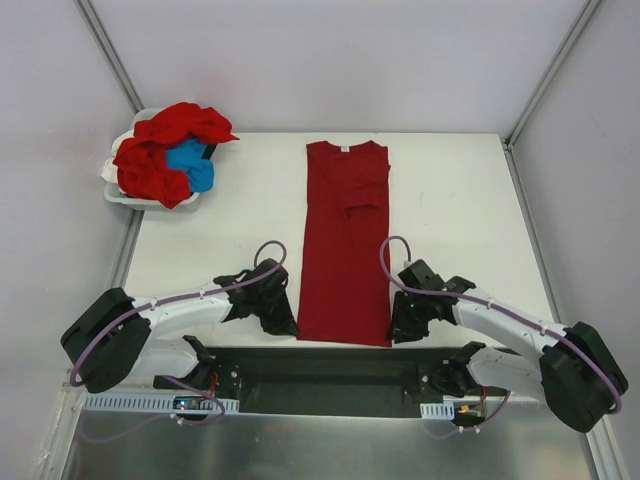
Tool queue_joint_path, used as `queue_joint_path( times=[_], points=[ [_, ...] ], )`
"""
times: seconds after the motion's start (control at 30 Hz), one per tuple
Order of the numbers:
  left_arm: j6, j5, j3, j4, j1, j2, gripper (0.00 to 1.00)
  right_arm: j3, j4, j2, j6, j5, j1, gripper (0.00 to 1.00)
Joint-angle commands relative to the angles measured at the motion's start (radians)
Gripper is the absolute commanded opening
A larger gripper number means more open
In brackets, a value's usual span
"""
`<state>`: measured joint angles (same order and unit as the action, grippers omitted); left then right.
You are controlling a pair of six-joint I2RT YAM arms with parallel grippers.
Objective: Fold and stack the t-shirts
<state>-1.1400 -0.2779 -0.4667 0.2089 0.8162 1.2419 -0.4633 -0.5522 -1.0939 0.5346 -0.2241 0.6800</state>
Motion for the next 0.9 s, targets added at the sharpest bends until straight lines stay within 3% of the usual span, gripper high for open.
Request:
queue_joint_path(
  times=[0.0, 0.07, 0.1, 0.33, 0.53, 0.87],
  points=[
    [-0.009, -0.017, 0.0, -0.026, -0.005, 0.011, 0.0, 0.005, 0.04, -0.026, 0.025, -0.015, 0.021, 0.2],
    [-0.01, -0.021, -0.003, -0.025, -0.005, 0.011, 0.0, 0.008, 0.038, -0.026, 0.03, -0.026, 0.021, 0.02],
    [-0.012, -0.026, -0.004, -0.026, -0.005, 0.011, 0.0, 0.006, 0.037, -0.026, 0.033, -0.03, 0.02, 0.01],
    [-0.029, -0.032, -0.018, -0.013, -0.008, -0.051, 0.0, -0.047, 0.023, -0.026, 0.033, -0.086, 0.02, 0.01],
    [0.037, -0.001, -0.131, 0.092, -0.028, -0.075, 0.0, -0.184, -0.104, 0.031, -0.024, -0.052, -0.016, 0.01],
    [0.178, 0.005, -0.317, 0.164, -0.15, -0.042, 0.0, -0.346, -0.187, -0.026, -0.217, -0.121, -0.223, 0.01]
  ],
)
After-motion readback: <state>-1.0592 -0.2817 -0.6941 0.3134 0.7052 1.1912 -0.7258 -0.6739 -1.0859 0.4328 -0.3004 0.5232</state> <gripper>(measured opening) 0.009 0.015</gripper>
